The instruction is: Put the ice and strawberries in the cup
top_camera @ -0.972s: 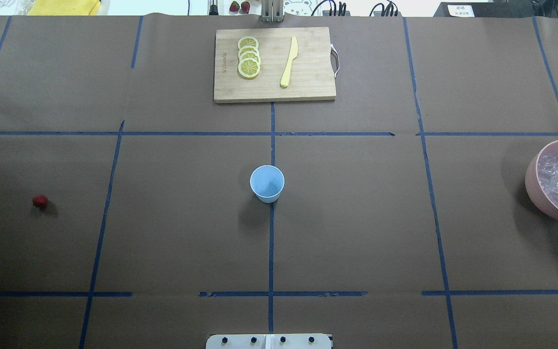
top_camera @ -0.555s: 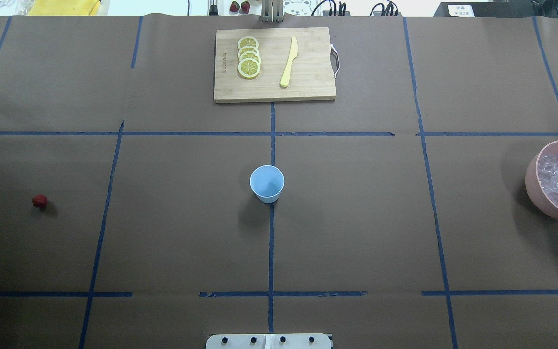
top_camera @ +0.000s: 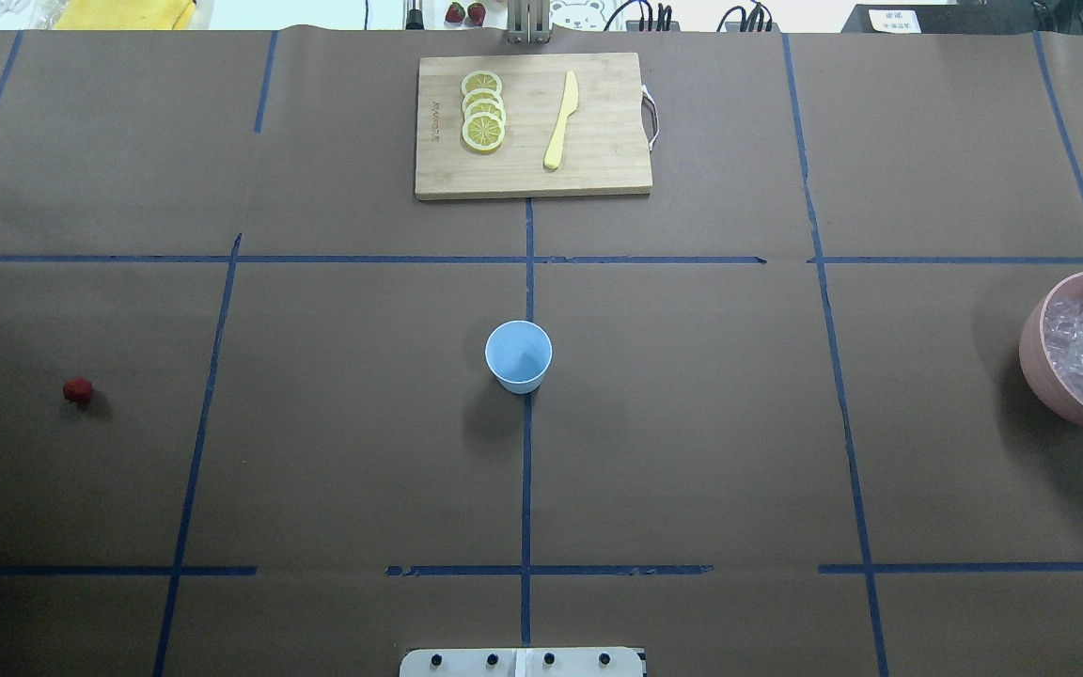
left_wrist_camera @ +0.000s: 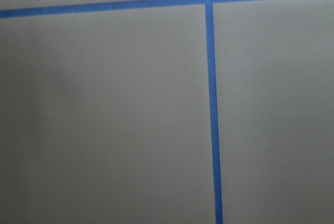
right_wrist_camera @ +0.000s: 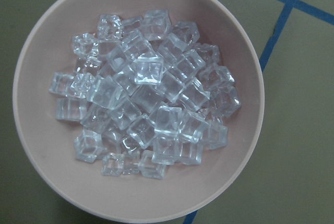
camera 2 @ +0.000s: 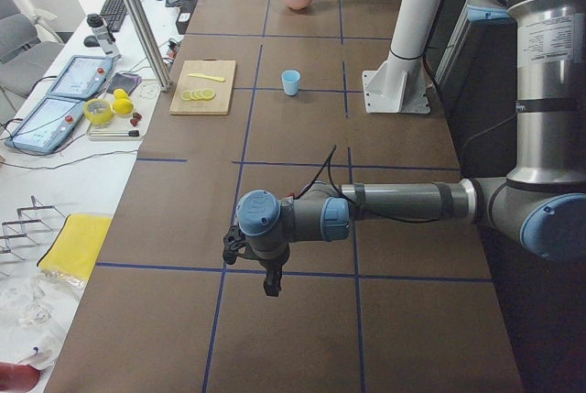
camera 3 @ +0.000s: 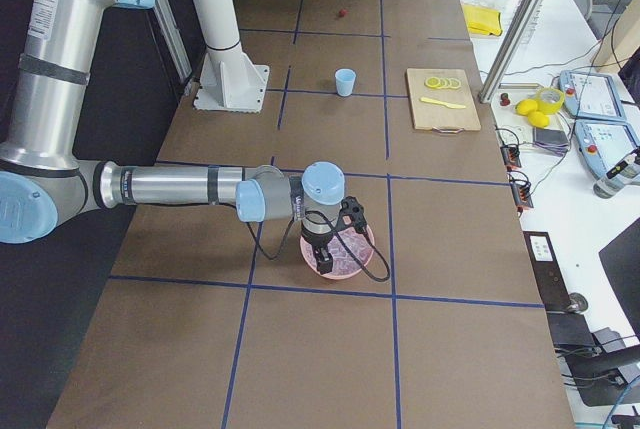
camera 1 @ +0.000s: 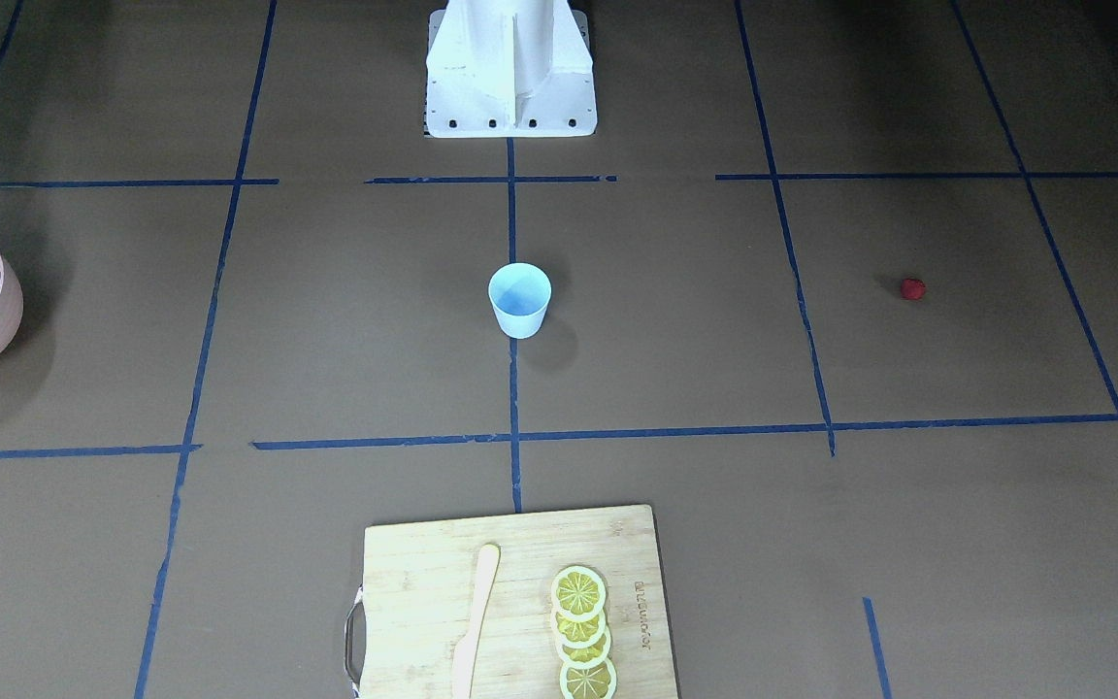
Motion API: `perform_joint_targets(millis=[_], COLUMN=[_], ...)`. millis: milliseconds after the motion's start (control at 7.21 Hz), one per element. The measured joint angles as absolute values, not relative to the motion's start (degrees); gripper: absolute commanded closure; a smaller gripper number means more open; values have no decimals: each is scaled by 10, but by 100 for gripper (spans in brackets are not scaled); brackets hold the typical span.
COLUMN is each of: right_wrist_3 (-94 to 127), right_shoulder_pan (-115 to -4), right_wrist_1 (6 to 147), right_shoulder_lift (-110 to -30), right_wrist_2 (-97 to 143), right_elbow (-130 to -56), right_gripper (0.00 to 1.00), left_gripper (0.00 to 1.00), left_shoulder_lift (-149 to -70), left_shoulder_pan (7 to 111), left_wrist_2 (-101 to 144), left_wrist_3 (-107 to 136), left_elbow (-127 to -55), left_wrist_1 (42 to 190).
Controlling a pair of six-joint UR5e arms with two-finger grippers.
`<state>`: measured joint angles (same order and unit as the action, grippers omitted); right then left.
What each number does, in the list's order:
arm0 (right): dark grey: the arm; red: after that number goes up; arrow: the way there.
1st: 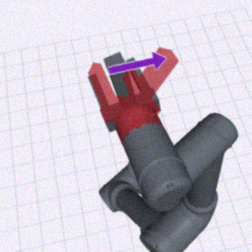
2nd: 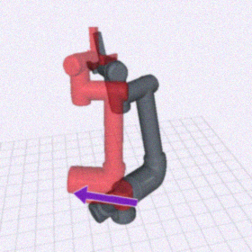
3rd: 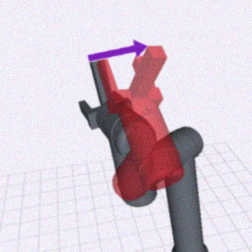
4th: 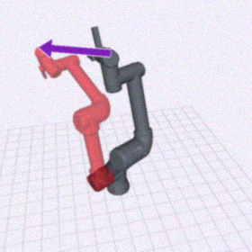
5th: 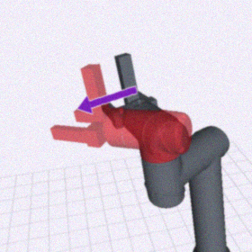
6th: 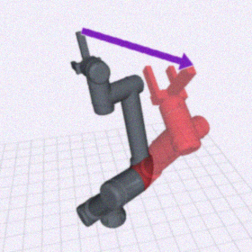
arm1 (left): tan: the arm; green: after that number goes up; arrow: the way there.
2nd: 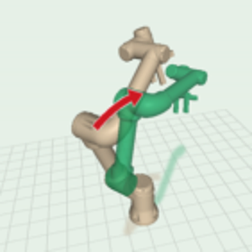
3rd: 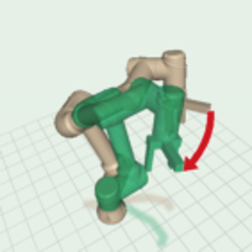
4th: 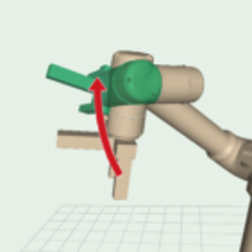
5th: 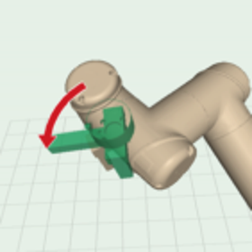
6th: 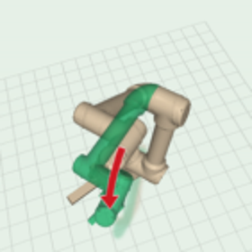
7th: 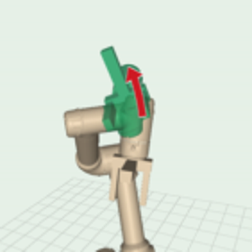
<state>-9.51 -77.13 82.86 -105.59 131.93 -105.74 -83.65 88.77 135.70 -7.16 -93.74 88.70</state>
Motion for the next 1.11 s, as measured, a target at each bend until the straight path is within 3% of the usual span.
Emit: perform_joint_targets(millis=[278,1110], right_wrist_3=[-93,-85], right_shoulder_pan=[-748,-731], right_wrist_1=[817,814], right_shoulder_lift=[-1044,-1011], right_wrist_2=[1300,1301], right_elbow=[-1041,-1008], right_gripper=[17,16], left_gripper=[0,0], left_shoulder_lift=[-836,-834], left_shoulder_pan=[888,889], left_wrist_2=[1357,1357], left_wrist_3=[-73,-74], left_elbow=[-940,-951], left_wrist_1=[889,890])
